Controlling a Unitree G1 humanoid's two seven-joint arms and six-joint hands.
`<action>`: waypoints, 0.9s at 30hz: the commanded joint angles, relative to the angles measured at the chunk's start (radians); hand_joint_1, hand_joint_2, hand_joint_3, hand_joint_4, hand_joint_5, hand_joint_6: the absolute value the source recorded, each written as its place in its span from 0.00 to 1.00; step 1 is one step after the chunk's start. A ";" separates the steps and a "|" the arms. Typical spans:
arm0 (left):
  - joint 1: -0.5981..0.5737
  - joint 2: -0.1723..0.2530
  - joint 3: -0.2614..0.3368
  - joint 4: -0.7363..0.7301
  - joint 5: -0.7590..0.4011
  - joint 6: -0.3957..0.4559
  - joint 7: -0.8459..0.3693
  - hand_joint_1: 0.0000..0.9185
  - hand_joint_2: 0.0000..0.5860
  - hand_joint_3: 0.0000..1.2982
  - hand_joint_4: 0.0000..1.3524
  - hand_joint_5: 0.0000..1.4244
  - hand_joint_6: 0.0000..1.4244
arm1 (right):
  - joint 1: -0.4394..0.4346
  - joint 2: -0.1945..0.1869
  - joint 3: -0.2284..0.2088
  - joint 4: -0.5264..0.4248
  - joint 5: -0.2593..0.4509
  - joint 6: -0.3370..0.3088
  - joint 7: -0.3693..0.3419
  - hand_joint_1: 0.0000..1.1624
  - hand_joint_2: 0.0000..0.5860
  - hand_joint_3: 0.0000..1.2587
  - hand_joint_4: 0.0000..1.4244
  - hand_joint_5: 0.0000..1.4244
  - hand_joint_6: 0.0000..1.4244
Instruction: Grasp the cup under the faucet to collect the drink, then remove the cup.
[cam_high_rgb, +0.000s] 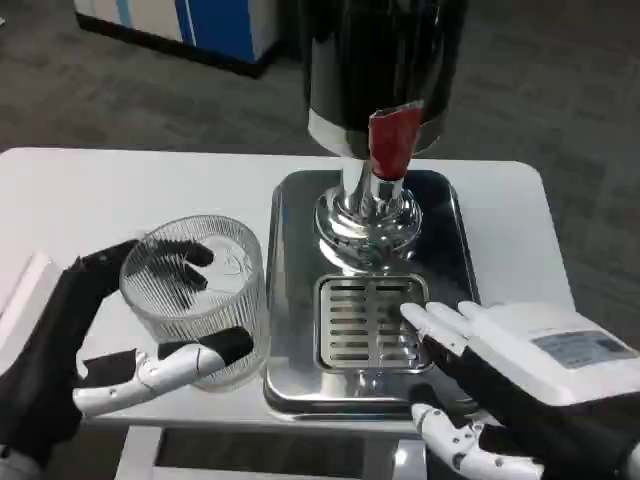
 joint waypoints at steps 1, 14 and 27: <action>0.005 0.000 -0.002 -0.028 -0.006 0.004 -0.004 0.67 0.37 0.49 0.46 0.42 0.17 | 0.008 0.022 -0.009 -0.013 -0.020 -0.046 -0.008 0.00 0.97 0.00 0.00 0.00 0.00; 0.004 0.001 -0.001 -0.021 -0.011 0.002 -0.005 0.67 0.37 0.49 0.46 0.42 0.17 | 0.040 0.137 -0.121 -0.013 0.030 -0.174 -0.188 0.12 0.99 0.00 0.00 0.00 0.00; -0.005 -0.004 -0.018 -0.025 -0.007 0.009 -0.014 0.67 0.37 0.49 0.46 0.42 0.17 | 0.077 0.160 -0.137 -0.013 0.054 -0.179 -0.162 0.14 0.97 0.00 0.00 0.00 0.00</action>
